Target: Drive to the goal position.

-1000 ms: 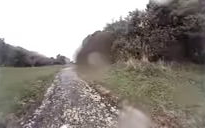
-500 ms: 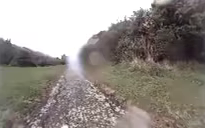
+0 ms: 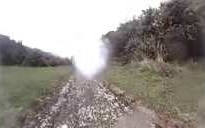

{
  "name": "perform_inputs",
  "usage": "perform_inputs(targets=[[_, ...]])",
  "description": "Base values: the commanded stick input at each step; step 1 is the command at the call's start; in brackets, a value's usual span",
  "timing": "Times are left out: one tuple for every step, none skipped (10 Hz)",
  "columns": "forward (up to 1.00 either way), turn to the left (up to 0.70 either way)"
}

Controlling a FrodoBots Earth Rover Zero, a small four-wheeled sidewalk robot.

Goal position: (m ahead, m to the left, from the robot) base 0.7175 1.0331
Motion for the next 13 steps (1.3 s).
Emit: perform_inputs(targets=[[0.0, 0.0], [0.0, 0.0], [0.16, 0.0], [0.4, 0.0], [0.65, 0.0], [0.7, 0.0], [0.7, 0.0], [0.7, 0.11], [0.7, 0.22], [0.7, 0.33], [0.7, 0.17], [0.7, 0.0], [0.7, 0.0]])
